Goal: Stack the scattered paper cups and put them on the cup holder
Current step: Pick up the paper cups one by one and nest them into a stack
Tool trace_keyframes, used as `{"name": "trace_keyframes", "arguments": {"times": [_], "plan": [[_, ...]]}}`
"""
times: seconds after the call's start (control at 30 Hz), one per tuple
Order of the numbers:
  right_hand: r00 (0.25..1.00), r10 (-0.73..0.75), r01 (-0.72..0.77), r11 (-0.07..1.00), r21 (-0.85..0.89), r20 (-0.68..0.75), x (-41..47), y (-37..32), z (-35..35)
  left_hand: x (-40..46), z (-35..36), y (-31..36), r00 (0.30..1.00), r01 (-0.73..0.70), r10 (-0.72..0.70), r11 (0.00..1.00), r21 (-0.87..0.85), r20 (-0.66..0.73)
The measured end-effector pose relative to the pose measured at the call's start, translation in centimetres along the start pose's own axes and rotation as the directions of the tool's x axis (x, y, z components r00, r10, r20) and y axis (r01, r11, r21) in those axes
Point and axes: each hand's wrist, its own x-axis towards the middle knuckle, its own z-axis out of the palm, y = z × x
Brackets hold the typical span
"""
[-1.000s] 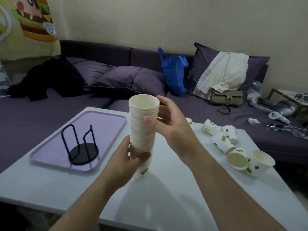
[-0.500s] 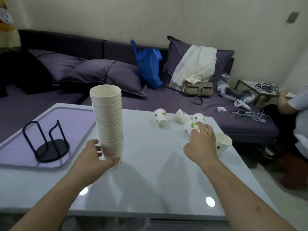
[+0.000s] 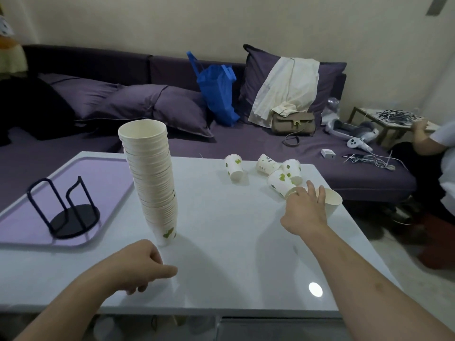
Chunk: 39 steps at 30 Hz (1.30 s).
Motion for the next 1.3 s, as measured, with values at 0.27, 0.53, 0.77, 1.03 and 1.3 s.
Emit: {"name": "trace_keyframes", "arguments": {"times": [0.27, 0.53, 0.77, 1.03, 1.3], "plan": [[0.986, -0.066, 0.155, 0.705, 0.692, -0.154, -3.8, -3.1, -7.4, -0.8, 2.3, 3.2, 0.929, -0.364, 0.369, 0.886, -0.289, -0.037], [0.891, -0.454, 0.123, 0.249, 0.961, 0.004, -7.5, -7.3, -7.7, -1.8, 4.0, 6.8, 0.836, -0.546, 0.426, 0.715, -0.438, -0.347], [0.964, 0.142, -0.011, 0.865, 0.501, -0.224, -2.5, -0.1, -3.9, -1.6, 4.1, 6.2, 0.859, -0.502, 0.370, 0.740, -0.447, -0.354], [0.978, 0.207, -0.198, 0.960, 0.200, -0.024, -2.0, 2.5, -1.6, -1.3, 4.3, 5.6, 0.877, -0.469, 0.358, 0.780, -0.415, -0.320], [0.890, 0.124, 0.242, 0.688, 0.684, -0.440, -3.0, -1.5, -6.2, -1.4, 3.6, 4.2, 0.910, -0.411, 0.348, 0.831, -0.375, -0.225]]}}
